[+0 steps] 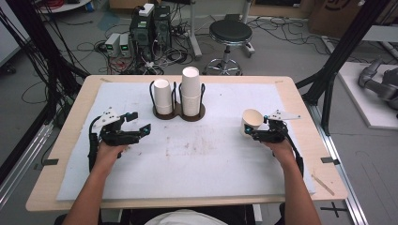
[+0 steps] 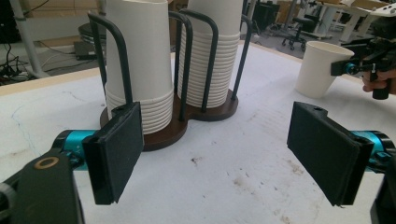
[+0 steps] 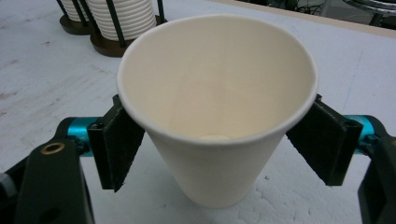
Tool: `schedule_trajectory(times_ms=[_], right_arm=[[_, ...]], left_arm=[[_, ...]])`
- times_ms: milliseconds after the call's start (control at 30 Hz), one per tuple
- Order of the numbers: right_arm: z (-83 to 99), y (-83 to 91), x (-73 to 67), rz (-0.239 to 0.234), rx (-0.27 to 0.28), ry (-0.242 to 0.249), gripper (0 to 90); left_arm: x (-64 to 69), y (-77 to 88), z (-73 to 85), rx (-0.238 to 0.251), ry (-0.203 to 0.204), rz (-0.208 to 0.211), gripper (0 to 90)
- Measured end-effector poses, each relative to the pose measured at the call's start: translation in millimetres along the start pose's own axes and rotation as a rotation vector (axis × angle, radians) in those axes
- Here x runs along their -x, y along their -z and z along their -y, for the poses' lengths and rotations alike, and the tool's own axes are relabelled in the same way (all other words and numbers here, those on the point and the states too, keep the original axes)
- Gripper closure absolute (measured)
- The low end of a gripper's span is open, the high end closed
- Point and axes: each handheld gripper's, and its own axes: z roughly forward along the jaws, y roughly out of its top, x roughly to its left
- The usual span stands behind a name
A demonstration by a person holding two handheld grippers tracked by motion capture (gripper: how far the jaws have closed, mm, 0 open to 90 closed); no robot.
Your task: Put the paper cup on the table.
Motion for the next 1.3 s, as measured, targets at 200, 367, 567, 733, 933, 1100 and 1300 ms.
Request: schedule_trajectory(times_ms=[200, 367, 567, 733, 933, 1100, 1300], right_arm=[[2.2, 9.4, -2.1, 0.004, -0.005, 0.004, 21.8], [5.8, 20.6, -3.9, 0.005, -0.011, 0.011, 21.7], [11.8, 38.2, -1.6, 0.015, 0.0, -0.011, 21.8], [14.4, 52.3, -3.0, 0.004, 0.024, -0.024, 21.8], [7.3, 63.0, -9.2, -0.021, 0.058, -0.018, 21.8], [-4.0, 73.0, -17.2, -0.052, 0.118, -0.026, 21.8], [-16.3, 78.6, -30.1, -0.08, 0.15, 0.016, 21.8]], left_arm=[[-1.6, 1.4, -0.3, 0.011, 0.004, -0.006, 18.7], [-2.1, 1.8, -0.4, 0.016, 0.009, -0.008, 18.7], [-1.7, 2.3, -0.8, 0.018, 0.01, -0.007, 18.7], [-1.6, 2.5, -1.1, 0.021, 0.012, -0.006, 18.7], [-1.3, 2.1, -2.3, 0.029, 0.016, 0.001, 18.7], [-0.5, 2.9, -5.1, 0.041, 0.017, 0.007, 18.7], [1.2, 2.3, -8.5, 0.052, 0.014, 0.015, 18.7]])
